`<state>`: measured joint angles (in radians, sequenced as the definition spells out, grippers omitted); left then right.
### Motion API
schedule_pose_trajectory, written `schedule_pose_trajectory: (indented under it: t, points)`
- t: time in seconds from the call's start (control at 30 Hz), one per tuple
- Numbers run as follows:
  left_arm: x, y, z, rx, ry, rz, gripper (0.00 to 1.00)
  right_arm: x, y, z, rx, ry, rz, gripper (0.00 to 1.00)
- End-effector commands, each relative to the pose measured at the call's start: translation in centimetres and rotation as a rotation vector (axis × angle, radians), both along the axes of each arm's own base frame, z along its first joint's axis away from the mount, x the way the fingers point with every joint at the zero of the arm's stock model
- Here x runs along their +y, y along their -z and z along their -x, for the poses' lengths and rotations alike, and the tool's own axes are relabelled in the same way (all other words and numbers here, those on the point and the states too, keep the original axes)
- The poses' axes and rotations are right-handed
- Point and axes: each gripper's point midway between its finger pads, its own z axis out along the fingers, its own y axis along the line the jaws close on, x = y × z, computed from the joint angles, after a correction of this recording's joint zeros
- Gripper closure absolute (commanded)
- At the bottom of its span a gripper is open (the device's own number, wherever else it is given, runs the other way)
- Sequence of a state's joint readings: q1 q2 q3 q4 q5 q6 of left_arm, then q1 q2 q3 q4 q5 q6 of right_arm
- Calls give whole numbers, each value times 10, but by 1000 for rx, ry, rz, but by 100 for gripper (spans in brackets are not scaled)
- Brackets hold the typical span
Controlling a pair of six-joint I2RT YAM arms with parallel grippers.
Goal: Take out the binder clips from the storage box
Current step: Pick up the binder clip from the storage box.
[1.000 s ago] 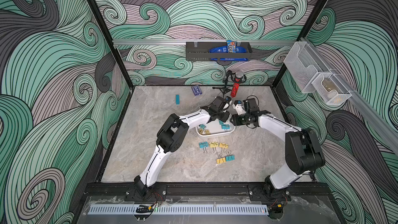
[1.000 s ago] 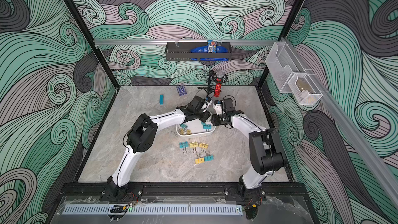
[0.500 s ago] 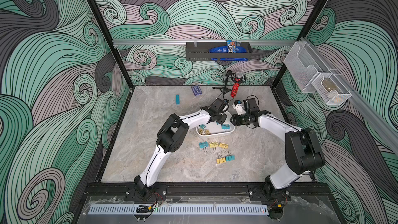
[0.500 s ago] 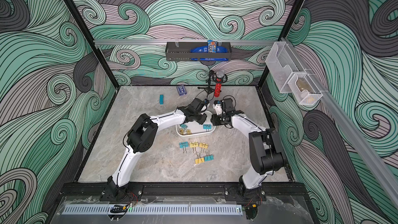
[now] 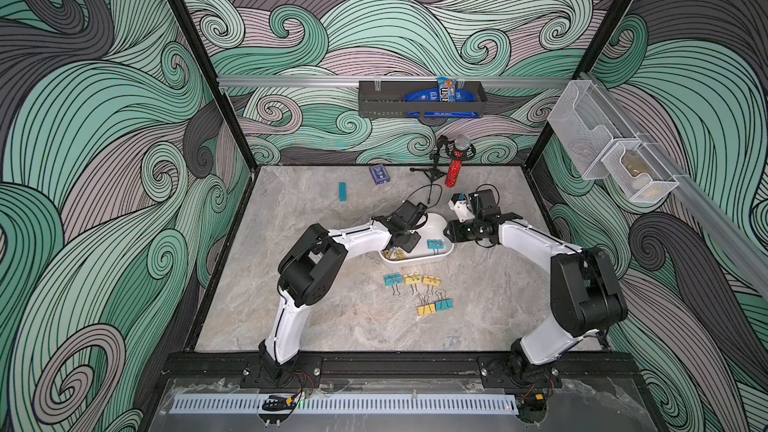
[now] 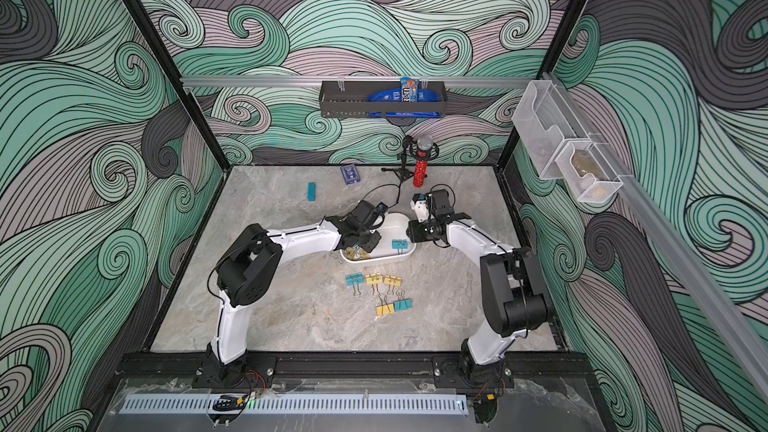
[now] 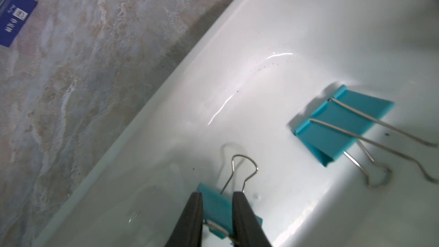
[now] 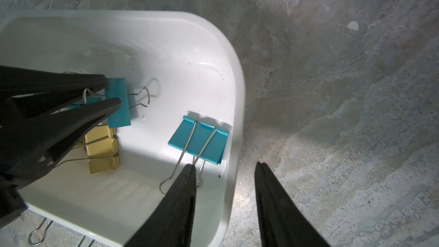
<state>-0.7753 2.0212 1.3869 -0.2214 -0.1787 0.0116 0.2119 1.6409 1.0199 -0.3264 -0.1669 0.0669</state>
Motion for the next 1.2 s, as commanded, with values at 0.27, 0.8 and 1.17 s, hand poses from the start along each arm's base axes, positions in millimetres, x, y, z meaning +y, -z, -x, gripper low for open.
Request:
schedule_pose_trajectory:
  t: [0.27, 0.8, 1.17]
  points:
    - [7, -48, 0, -138, 27, 33, 68, 0, 6, 0, 23, 1, -4, 57]
    - [-4, -36, -1, -81, -122, 94, 63, 0, 8, 1, 27, -1, -5, 57]
    - [-15, -19, 1, -43, -189, 130, 60, 0, 7, 1, 26, -2, -7, 56]
